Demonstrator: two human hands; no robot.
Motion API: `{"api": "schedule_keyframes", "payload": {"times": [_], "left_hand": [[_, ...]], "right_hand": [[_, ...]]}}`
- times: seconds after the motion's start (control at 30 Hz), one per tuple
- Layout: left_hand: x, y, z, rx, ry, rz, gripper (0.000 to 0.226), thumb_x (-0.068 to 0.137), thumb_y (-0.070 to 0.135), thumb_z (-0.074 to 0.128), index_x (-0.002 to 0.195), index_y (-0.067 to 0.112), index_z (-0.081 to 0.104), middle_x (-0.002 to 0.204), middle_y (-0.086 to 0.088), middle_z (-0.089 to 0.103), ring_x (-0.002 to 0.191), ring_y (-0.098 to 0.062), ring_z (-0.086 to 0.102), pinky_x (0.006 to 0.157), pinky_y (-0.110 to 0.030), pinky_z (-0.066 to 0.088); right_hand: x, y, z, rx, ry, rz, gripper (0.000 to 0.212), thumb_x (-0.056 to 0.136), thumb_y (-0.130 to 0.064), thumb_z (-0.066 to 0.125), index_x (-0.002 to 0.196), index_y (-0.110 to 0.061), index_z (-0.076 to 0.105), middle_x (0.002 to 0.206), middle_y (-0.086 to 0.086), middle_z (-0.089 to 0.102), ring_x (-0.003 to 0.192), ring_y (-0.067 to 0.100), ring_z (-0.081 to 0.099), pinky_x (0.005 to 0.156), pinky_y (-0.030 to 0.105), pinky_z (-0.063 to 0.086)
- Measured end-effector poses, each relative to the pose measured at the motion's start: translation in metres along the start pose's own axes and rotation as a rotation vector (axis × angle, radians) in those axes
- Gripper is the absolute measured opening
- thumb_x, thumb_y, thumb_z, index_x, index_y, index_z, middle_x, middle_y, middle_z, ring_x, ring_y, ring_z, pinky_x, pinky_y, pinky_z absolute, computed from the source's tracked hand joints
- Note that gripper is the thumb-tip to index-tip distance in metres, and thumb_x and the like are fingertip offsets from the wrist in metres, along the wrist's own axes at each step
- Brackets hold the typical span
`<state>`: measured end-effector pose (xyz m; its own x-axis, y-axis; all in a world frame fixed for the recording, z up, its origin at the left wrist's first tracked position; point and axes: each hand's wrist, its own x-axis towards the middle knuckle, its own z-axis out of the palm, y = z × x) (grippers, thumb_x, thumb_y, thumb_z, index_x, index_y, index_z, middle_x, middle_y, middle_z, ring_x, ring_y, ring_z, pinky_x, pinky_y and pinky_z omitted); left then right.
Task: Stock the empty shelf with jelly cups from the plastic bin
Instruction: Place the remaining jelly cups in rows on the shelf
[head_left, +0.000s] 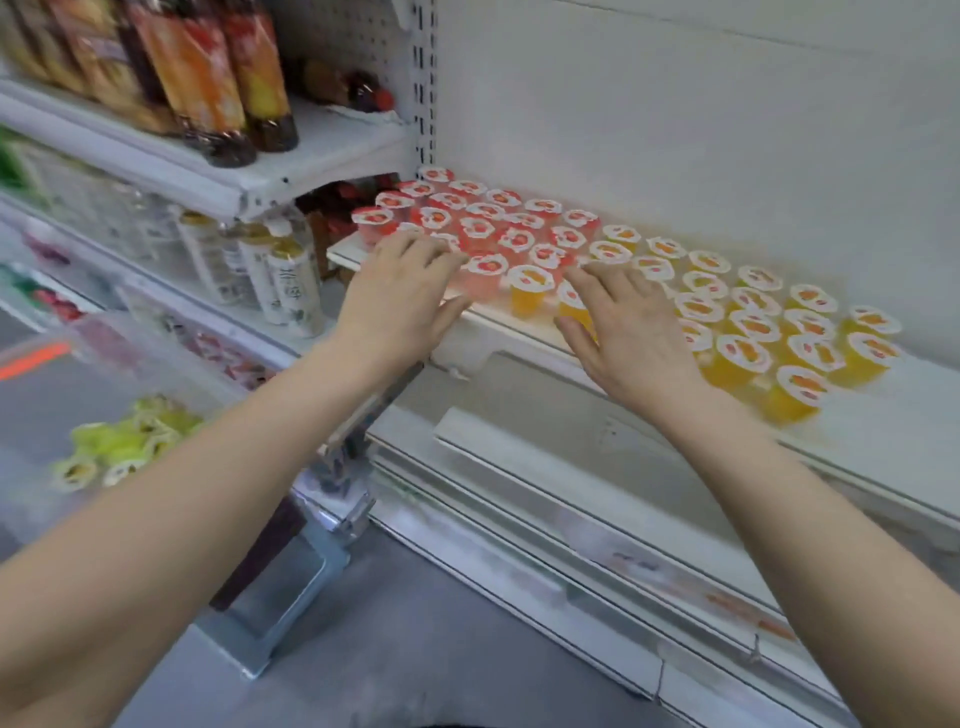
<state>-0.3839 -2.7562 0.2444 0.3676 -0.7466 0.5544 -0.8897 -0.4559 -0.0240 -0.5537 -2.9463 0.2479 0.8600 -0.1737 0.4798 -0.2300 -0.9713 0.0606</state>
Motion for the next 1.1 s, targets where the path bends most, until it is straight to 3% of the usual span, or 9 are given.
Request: {"api": "schedule_keyframes", "payload": {"times": [0.2, 0.4, 0.73, 0.9, 1.0, 1.1], "left_hand": [[-0.095, -0.103, -0.02, 0.066, -0.029, -0.157, 0.045, 0.091, 0.038, 0.056, 0.126, 0.01, 0.058, 0.118, -0.012, 0.061, 0.11, -0.034, 0.053, 0.097, -0.046, 0.043], [-0.194, -0.179, -0.029, 0.098, -0.066, -0.403, 0.04, 0.088, 0.027, 0.066, 0.122, 0.007, 0.062, 0.111, -0.014, 0.064, 0.105, -0.037, 0.055, 0.093, -0.046, 0.043], [-0.325, -0.262, 0.0, 0.11, -0.243, -0.858, 0.034, 0.085, 0.02, 0.071, 0.117, 0.009, 0.067, 0.108, -0.013, 0.067, 0.1, -0.039, 0.059, 0.092, -0.045, 0.048], [-0.34, -0.295, 0.027, 0.094, -0.289, -0.951, 0.038, 0.081, 0.015, 0.073, 0.118, 0.01, 0.067, 0.106, -0.013, 0.068, 0.099, -0.039, 0.059, 0.09, -0.044, 0.05], [-0.341, -0.316, 0.045, 0.07, -0.315, -0.972, 0.037, 0.081, 0.017, 0.073, 0.117, 0.009, 0.067, 0.108, -0.011, 0.068, 0.101, -0.038, 0.059, 0.089, -0.044, 0.052], [-0.343, -0.329, 0.061, 0.078, -0.343, -0.963, 0.038, 0.079, 0.015, 0.076, 0.115, 0.01, 0.068, 0.106, -0.01, 0.068, 0.099, -0.036, 0.06, 0.087, -0.044, 0.053]], "right_hand": [[0.024, -0.114, 0.05, 0.135, -0.009, -0.155, 0.049, 0.095, -0.038, 0.044, 0.13, -0.005, 0.054, 0.123, 0.016, 0.058, 0.108, 0.038, 0.056, 0.086, 0.049, 0.049], [0.041, -0.207, 0.102, 0.249, -0.134, -0.304, 0.05, 0.097, -0.039, 0.042, 0.132, -0.006, 0.054, 0.127, 0.015, 0.057, 0.112, 0.036, 0.054, 0.093, 0.048, 0.046], [0.106, -0.315, 0.207, 0.431, -0.312, -0.619, 0.048, 0.093, -0.035, 0.042, 0.128, -0.006, 0.058, 0.122, 0.011, 0.061, 0.108, 0.032, 0.057, 0.095, 0.042, 0.043], [0.149, -0.361, 0.271, 0.506, -0.49, -0.777, 0.044, 0.09, -0.028, 0.049, 0.127, -0.007, 0.059, 0.119, 0.011, 0.062, 0.105, 0.034, 0.059, 0.092, 0.043, 0.048], [0.169, -0.388, 0.31, 0.456, -0.712, -0.88, 0.048, 0.089, -0.021, 0.063, 0.136, -0.012, 0.054, 0.13, 0.009, 0.058, 0.118, 0.032, 0.053, 0.1, 0.041, 0.04], [0.179, -0.412, 0.342, 0.346, -0.888, -0.971, 0.054, 0.088, -0.018, 0.063, 0.14, -0.019, 0.049, 0.135, 0.007, 0.053, 0.125, 0.028, 0.046, 0.104, 0.039, 0.037]]}}
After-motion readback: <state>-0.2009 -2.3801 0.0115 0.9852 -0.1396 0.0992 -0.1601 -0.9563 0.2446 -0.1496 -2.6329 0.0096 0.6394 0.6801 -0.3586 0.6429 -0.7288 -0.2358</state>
